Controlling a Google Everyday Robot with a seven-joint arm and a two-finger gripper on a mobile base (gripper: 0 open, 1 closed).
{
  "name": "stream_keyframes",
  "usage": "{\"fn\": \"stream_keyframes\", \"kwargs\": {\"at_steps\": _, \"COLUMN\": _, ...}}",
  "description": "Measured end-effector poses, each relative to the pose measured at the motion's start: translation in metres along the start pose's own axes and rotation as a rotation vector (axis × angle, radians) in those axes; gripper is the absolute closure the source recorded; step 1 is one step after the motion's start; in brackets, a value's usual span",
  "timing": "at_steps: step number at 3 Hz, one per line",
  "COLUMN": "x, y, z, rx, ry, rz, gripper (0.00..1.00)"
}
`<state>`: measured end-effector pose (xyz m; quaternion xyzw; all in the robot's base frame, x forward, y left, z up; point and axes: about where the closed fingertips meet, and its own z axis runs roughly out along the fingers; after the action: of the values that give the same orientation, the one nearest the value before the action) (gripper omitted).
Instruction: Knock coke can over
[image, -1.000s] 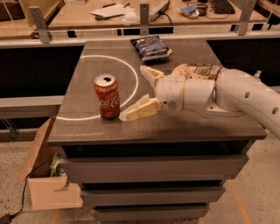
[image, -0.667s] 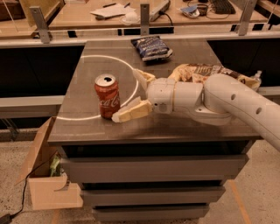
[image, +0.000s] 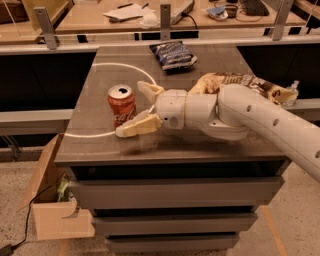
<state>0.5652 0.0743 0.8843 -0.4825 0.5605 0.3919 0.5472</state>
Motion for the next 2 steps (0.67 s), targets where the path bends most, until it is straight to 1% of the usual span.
{"fn": "stream_keyframes", "kwargs": {"at_steps": 1, "x": 0.0013, "y": 0.0066, "z": 0.0159, "rx": -0.043, "ry": -0.014, "rz": 0.013, "gripper": 0.36}}
{"fn": "stream_keyframes", "kwargs": {"at_steps": 2, "x": 0.0011, "y": 0.0089, "z": 0.0215, "rx": -0.078, "ry": -0.014, "rz": 0.015, "gripper": 0.59}}
